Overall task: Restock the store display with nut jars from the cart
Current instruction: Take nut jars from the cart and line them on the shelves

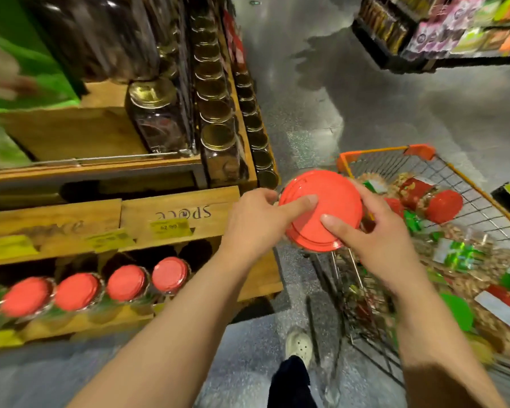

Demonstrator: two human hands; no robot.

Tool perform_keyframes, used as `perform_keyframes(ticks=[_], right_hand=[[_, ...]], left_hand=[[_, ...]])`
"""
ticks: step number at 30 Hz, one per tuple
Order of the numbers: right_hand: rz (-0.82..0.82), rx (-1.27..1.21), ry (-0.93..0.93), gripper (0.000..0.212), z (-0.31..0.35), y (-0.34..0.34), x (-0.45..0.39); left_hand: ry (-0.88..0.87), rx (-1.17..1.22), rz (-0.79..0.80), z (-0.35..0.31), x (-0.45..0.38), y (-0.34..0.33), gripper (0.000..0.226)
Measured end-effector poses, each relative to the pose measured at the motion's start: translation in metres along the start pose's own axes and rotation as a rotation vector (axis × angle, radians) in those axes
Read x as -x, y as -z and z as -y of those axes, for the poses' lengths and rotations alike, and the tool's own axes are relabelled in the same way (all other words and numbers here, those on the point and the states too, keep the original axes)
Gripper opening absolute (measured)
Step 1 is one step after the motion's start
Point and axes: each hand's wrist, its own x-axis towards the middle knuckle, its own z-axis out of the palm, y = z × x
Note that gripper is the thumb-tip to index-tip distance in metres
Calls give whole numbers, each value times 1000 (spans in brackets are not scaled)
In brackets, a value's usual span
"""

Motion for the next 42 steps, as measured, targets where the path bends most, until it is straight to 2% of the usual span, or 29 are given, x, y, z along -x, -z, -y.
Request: perform_keyframes(ticks=[2, 7, 9, 12, 14, 17, 21, 25, 29, 32, 35, 36, 40, 42], right_hand=[[46, -18, -27, 73, 4, -28, 0], [172, -110, -87, 81, -7, -96, 1], [216, -130, -117, 85, -14, -120, -1], [281, -179, -161, 86, -29, -152, -4], [308, -202, -185, 78, -39, -171, -4], [336, -199, -231, 85, -60, -195, -4], [355, -200, -339, 91, -98, -228, -8], [383, -226, -416, 84, -141, -258, -13], [411, -248, -482, 74, -177, -283, -17], [438, -234, -502, 74, -207, -304, -23], [482, -218, -523, 76, -236, -321, -32], [496, -219, -532, 77, -244, -326, -35], [536, -196, -544, 79, -275, -346, -49], [542, -221, -559, 77, -286, -355, -55]], left_hand=[[35, 27, -10, 25, 5, 19, 88], [166, 129, -59, 91, 5, 53, 97], [224, 174, -58, 115, 5, 62, 90], [270, 224, -51, 152, 1, 68, 67], [300, 240, -72, 176, -4, 66, 78], [350, 260, -108, 209, -15, 57, 106], [398, 256, -100, 257, -34, 42, 112], [445, 268, -157, 298, -46, 24, 98], [434, 302, -208, 334, -55, 7, 106], [442, 307, -186, 367, -66, -9, 93], [453, 316, -181, 394, -79, -23, 98], [455, 321, -186, 400, -83, -27, 95], [489, 313, -213, 427, -100, -42, 55], [510, 321, -224, 435, -107, -48, 66]])
